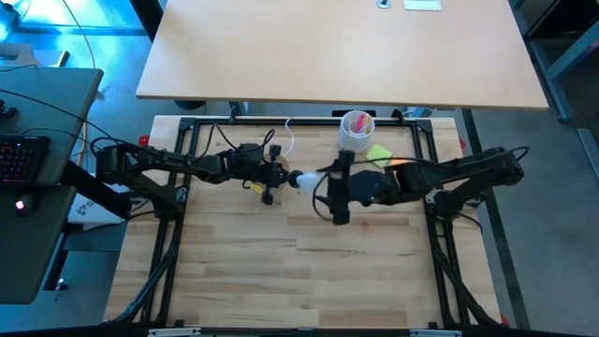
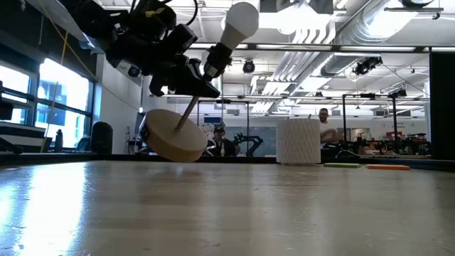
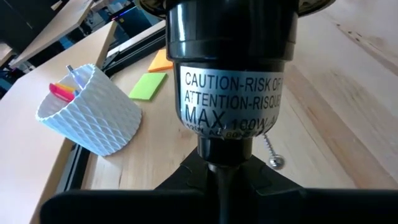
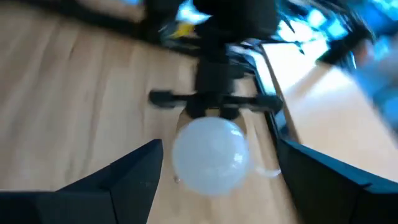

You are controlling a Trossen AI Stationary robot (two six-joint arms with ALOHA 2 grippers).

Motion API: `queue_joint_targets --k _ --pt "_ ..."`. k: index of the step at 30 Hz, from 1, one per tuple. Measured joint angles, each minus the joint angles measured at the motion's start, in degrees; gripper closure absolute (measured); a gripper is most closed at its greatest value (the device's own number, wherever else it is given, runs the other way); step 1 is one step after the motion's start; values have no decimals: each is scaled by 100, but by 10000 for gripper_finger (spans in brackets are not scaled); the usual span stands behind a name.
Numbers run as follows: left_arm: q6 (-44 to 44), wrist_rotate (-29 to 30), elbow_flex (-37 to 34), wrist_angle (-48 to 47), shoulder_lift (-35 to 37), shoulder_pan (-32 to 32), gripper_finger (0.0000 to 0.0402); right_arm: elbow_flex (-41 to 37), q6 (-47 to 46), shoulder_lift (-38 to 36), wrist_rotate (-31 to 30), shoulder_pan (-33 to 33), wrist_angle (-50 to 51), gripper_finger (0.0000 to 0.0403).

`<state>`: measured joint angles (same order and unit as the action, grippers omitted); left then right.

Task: Screw lightbulb
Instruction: Remove the lightbulb from the lamp

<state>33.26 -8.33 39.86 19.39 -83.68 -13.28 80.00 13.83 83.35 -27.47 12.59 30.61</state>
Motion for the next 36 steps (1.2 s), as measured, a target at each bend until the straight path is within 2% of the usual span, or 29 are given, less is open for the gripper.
queue_joint_targets --k 2,6,9,11,13,16,26,32,36 --pt "-4 25 0 -5 0 0 380 47 -1068 -52 -226 -26 7 91" --pt "-9 50 0 9 0 0 380 95 -2852 -74 -53 -256 327 91" --pt "-11 51 0 10 0 0 380 92 -3538 -71 308 -501 730 91" --pt "-10 51 0 10 0 0 380 60 -3801 -59 793 -659 722 91" --pt "-10 52 0 8 0 0 380 51 -3929 -35 1105 -748 572 91" --pt "-11 51 0 5 0 0 380 51 -3926 -12 1197 -770 305 91" --pt "-4 72 0 -6 -1 -4 380 51 -3762 172 1122 -809 223 91" --pt "-9 64 0 -6 0 -4 380 49 -3375 467 1308 -809 141 91" --pt "-20 70 0 -4 0 -5 380 49 -3085 494 1005 -807 63 91"
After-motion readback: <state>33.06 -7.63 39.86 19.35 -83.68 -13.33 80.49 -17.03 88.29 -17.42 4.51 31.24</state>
